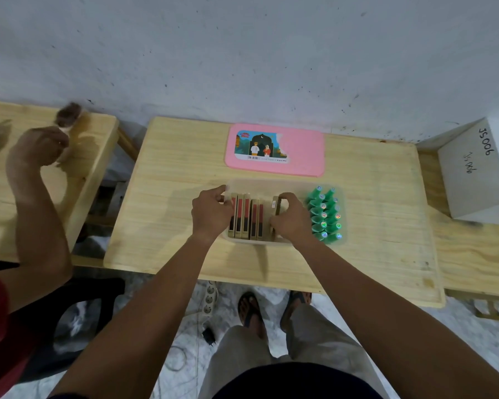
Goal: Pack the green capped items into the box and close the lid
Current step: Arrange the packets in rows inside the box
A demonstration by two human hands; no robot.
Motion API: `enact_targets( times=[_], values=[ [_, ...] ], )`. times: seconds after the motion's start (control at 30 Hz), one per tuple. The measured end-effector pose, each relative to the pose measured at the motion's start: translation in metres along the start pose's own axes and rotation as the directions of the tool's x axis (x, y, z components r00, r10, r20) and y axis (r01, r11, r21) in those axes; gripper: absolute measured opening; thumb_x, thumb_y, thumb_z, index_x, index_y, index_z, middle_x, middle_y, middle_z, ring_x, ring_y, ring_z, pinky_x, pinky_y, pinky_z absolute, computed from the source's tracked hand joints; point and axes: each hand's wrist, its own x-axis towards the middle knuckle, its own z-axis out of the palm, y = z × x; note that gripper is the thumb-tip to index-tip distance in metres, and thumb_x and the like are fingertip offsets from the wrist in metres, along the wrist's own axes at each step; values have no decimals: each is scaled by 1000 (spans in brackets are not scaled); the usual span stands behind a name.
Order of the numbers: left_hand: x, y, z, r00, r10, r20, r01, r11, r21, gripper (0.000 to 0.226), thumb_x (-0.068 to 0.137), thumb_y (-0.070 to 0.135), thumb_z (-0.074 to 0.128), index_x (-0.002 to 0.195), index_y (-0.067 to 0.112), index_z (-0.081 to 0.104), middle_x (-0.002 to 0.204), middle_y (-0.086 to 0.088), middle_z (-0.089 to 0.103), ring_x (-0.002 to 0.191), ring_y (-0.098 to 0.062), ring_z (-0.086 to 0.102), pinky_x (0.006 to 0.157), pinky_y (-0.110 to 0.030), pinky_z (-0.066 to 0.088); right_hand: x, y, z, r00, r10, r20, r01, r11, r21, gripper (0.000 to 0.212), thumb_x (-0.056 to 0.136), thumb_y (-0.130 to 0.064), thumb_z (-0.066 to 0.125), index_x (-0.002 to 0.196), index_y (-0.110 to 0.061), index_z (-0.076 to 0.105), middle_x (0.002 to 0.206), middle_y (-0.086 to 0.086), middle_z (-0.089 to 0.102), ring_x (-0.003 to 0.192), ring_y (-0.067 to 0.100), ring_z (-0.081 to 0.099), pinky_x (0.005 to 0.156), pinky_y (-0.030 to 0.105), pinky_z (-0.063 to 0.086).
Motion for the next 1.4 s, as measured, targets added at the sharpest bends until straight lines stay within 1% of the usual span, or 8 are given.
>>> enact_targets(
  times=[0.07,0.17,0.43,0.67,0.93,1.13,1.27,1.4],
  values=[
    [1,-1,1,1000,-3,-4,3,1000,6,35,88,19,62,122,23,68,103,-5,75,79,-23,67,78,-26,49,2,-2,-3,997,62,48,-73,956,283,60,69,-7,68,123,-30,55,90,6,72,81,30,71,76,44,60],
    [2,-1,1,1000,-3,-3,3,1000,12,35,88,20,62,122,25,69,102,-4,75,72,-20,63,75,-24,47,0,-9,-10,961,73,268,-238,714,658,57,79,8,66,122,-26,52,93,12,70,77,28,67,66,34,55],
    [3,-1,1,1000,12,-8,-12,1000,16,34,88,21,62,122,26,69,103,-6,75,71,-24,64,81,-34,54,-3,-17,-14,775,-3,631,-576,407,709,8,91,-15,59,97,-15,64,85,7,65,81,21,62,74,34,53],
    [1,1,0,1000,6,-14,-6,1000,7,36,89,17,62,123,23,68,104,-7,75,65,-20,61,79,-33,55,5,-20,-6,875,61,480,-435,535,724,15,95,3,53,100,-5,64,79,10,59,62,15,55,54,24,53],
    [2,0,1,1000,8,-19,-8,1000,5,36,89,18,61,124,22,67,105,-7,74,65,-20,59,81,-33,55,7,-21,2,946,85,313,-278,710,646,23,92,7,52,95,-6,70,82,12,67,77,23,63,83,42,55],
    [1,-1,1,1000,-6,-11,6,1000,-1,35,89,19,62,124,21,67,105,-6,74,69,-21,62,79,-31,54,8,-19,6,971,176,164,-237,825,513,7,81,-9,76,85,-15,76,85,5,75,81,18,70,77,31,58],
    [1,-1,1,1000,-22,-8,22,1000,-16,36,88,17,63,123,22,68,104,-6,75,79,-29,69,83,-37,56,14,-14,18,965,247,86,-258,843,472,13,61,-19,88,62,-19,75,78,5,77,82,25,73,83,45,60],
    [2,1,1,1000,-16,-3,16,1000,-17,37,88,16,63,124,21,68,104,-6,75,75,-24,66,81,-33,55,6,-19,22,979,203,-28,-184,930,319,14,67,-24,87,77,-21,78,86,2,77,84,20,71,85,37,58]
  ],
)
